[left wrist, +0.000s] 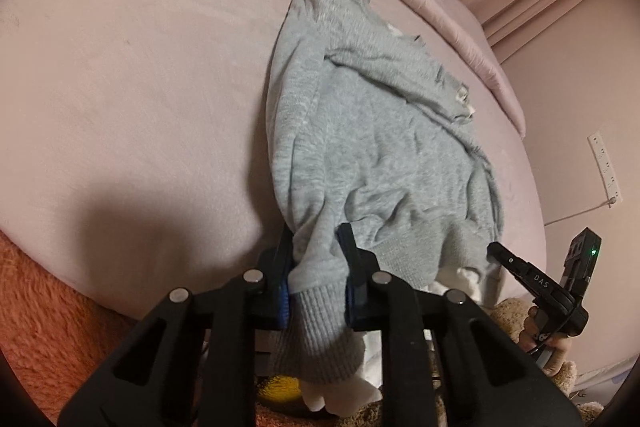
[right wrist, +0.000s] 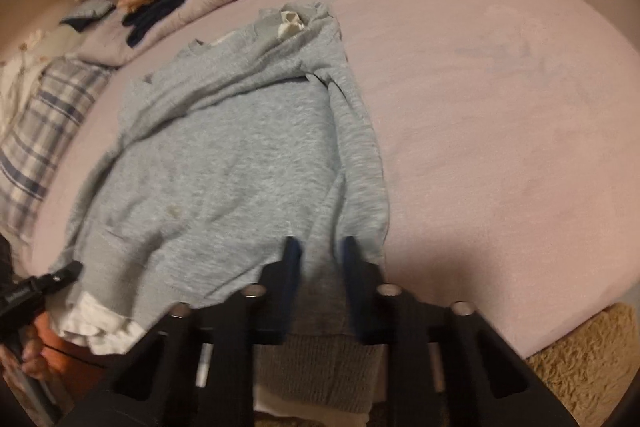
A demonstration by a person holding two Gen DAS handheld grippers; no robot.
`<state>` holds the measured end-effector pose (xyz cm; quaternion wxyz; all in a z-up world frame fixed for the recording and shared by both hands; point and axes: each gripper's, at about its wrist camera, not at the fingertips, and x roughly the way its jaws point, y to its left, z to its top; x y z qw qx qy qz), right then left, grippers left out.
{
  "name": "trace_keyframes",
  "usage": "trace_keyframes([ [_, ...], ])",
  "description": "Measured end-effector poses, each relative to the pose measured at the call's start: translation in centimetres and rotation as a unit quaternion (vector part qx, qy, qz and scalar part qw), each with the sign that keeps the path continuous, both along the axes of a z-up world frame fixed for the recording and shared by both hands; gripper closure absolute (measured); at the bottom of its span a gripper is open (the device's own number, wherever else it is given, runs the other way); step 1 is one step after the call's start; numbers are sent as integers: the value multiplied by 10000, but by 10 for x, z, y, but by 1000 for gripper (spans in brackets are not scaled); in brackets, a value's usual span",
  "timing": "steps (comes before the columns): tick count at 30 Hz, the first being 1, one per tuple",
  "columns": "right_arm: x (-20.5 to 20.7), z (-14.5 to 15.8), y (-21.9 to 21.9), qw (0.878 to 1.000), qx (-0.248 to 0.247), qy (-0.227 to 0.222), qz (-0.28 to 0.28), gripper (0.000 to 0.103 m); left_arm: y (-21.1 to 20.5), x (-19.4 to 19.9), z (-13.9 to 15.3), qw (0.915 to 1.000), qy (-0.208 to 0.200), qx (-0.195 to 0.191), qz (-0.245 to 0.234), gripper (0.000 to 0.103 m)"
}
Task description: Fold small clothes
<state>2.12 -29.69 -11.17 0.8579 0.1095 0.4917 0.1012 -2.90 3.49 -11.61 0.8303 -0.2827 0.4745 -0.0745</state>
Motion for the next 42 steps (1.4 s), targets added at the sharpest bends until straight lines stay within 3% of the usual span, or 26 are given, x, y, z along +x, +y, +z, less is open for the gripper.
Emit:
trace_keyframes([
  [12,-11,34,-9,9981,285,-542,-34,99,-1,-13,25,9988,-446,178,99,87],
  [17,-13,47,-11,9966,265,-779,-78,99,-1,-12,23,9987,-434,251,76,87],
  [27,-2,18,-13,9995,149,-27,-282,97,-3,-7,9,9989,-138,457,19,86],
  [29,-3,16,-16,9995,164,46,-276,88,-4,-7,8,9988,-113,474,14,86],
  [30,-3,15,-16,9995,146,77,-282,69,-4,-6,7,9988,-95,470,11,86],
  [31,-3,15,-17,9994,91,113,-314,43,-4,-6,6,9989,-75,453,9,86],
  [33,-5,15,-18,9993,38,79,-372,22,-2,-5,4,9992,-40,396,13,86],
  [35,-7,15,-19,9993,26,43,-364,21,-1,-5,2,9993,-11,368,21,86],
  [42,-6,-6,-14,9983,210,521,-144,21,1,-4,-1,9994,52,348,8,85],
])
